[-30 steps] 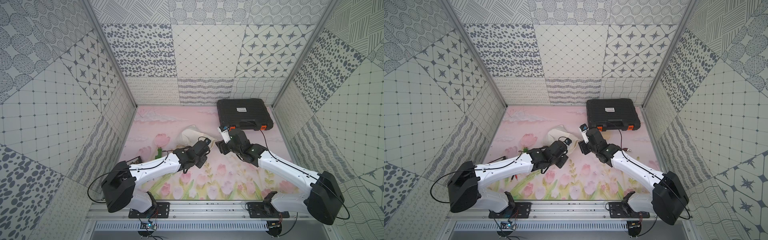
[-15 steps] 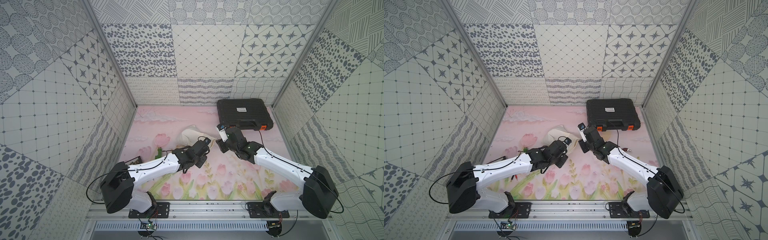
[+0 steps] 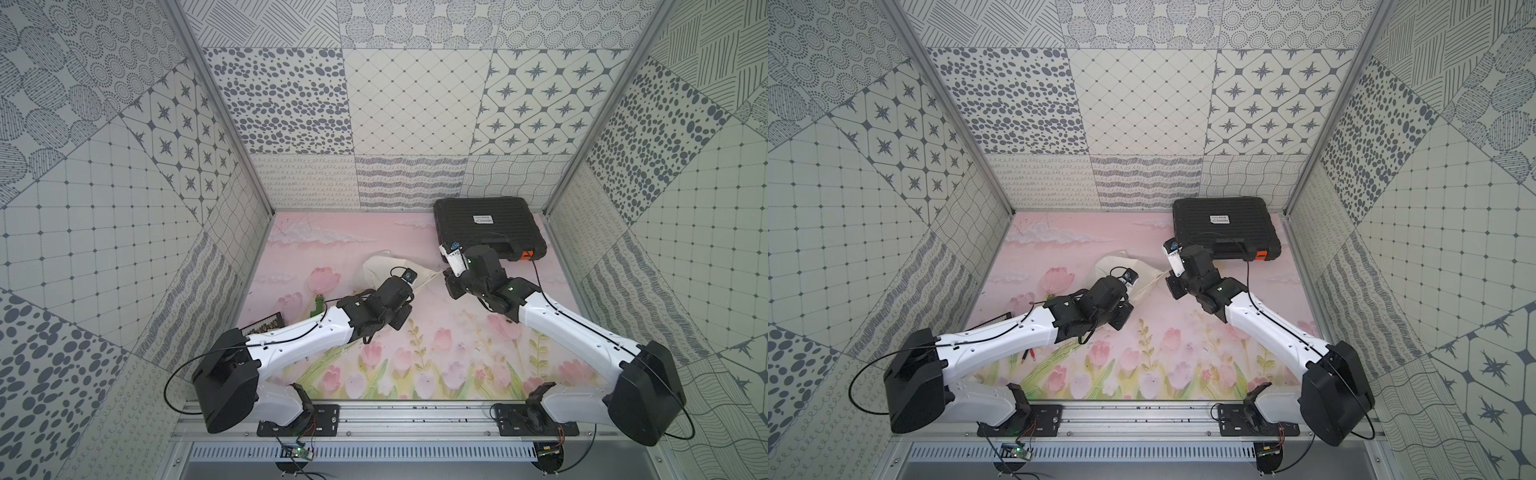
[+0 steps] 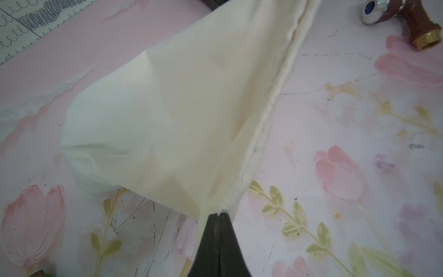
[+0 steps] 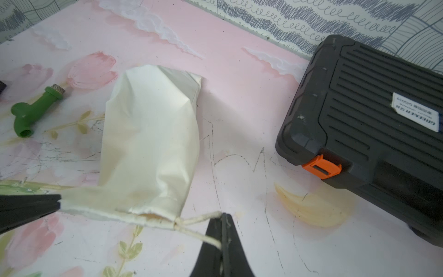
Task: Close the soil bag
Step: Frap the soil bag at the center of the board.
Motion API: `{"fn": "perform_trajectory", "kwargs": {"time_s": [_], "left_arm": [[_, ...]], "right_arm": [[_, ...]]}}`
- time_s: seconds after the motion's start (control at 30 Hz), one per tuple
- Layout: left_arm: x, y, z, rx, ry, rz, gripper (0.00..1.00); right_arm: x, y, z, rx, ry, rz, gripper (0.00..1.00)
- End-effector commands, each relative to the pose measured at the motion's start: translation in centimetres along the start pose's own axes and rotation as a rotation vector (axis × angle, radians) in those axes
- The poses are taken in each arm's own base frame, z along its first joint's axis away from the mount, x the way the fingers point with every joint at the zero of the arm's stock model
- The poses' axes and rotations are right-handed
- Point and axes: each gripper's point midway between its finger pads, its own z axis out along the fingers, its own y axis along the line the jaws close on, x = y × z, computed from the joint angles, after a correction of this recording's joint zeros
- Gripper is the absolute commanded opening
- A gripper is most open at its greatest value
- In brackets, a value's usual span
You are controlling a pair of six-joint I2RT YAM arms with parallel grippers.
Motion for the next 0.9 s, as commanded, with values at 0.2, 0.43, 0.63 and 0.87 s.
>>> {"fn": "perform_trajectory", "kwargs": {"time_s": [0.2, 0.43, 0.63, 0.87], "left_arm": [[-2.5, -0.2, -4.5, 0.084, -0.15, -0.015, 0.33], [-11.4, -3.4, -8.9, 0.239, -0.465, 0.085, 0.62], [-16.5, -2.2, -7.7, 0.244, -0.542, 0.031, 0.58], [-19.1, -2.7, -6.2, 0.333, -0.55, 0.009, 0.38]], "right_arm": [[-8.2, 2.6, -5.1, -0.125, -0.2, 0.005, 0.0], [-10.7, 4.2, -7.3, -0.212, -0.234, -0.012, 0.0], [-11.3, 5.0, -8.0, -0.238, -0.233, -0.035, 0.0], [-10.9, 5.1, -8.0, -0.239, -0.214, -0.053, 0.0]]}}
